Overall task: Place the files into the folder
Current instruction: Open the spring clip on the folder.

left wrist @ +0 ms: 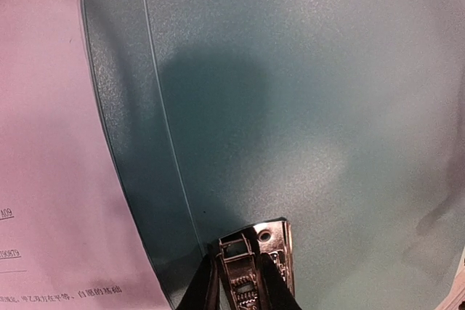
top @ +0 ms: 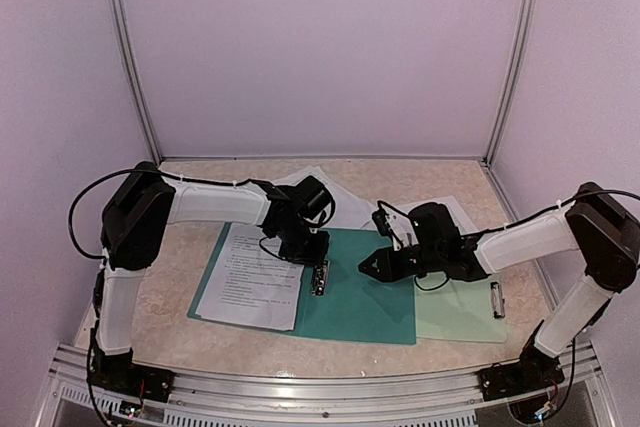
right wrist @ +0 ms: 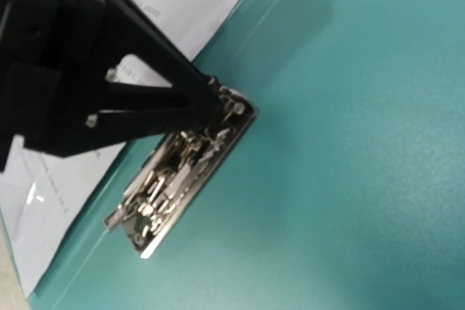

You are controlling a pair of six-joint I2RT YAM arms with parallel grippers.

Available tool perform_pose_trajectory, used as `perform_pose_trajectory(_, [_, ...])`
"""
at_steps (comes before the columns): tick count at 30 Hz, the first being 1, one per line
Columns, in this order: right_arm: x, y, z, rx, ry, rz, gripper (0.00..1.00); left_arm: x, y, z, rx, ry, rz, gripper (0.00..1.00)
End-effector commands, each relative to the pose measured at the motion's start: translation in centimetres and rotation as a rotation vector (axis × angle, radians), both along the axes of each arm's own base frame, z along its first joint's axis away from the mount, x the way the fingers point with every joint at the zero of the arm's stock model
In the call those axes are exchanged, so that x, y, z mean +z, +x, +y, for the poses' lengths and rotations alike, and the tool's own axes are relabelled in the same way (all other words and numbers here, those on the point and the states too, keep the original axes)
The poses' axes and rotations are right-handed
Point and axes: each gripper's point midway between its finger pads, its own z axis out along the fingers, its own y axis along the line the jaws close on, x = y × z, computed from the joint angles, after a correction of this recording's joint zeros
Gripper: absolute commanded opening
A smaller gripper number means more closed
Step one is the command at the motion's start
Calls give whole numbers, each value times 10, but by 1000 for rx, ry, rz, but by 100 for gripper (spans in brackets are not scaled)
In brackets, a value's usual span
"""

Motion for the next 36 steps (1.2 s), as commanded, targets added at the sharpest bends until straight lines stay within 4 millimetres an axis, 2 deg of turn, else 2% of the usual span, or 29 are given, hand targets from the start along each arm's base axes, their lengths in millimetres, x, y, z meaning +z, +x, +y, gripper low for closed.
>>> perform_pose_trajectory(1, [-10,-10,2,30,-35,-6,23,-22,-11,9,12,63,50,13])
perform_pose_trajectory(4, [-9,-14,6,67,-53,-40,23,-22,-12,7,13,60,51,12])
perform_pose_trajectory(9, [-2,-27,26,173,-136,-146,23,-23,-14,5,15,44,65,10])
perform_pose_trajectory(13, [-11,-35,44,247,-214,-201,22,-22,-14,4,21,37,70,7])
perform_pose_trajectory(17, [-14,-40,57,281,-198,-213,22,-22,-15,2,29,21,83,5])
perform_pose_trajectory(19, [-14,-41,59,281,-182,-204,22,-21,-15,2,32,18,85,5])
perform_pose_trajectory(24, [-15,-44,52,249,-167,-189,21,-12,-15,5,45,-9,88,24])
perform_pose_trajectory(26, [-15,-45,49,237,-164,-181,21,-7,-13,7,53,-24,85,28])
perform_pose_trajectory(29, [-14,-47,47,225,-151,-169,21,-3,-10,10,61,-50,94,28])
perform_pose_trajectory(33, [-18,-48,43,213,-154,-153,21,-2,-10,13,71,-80,110,19])
perform_pose_trajectory(36, [-20,-49,42,211,-157,-144,20,0,-10,15,78,-113,129,18])
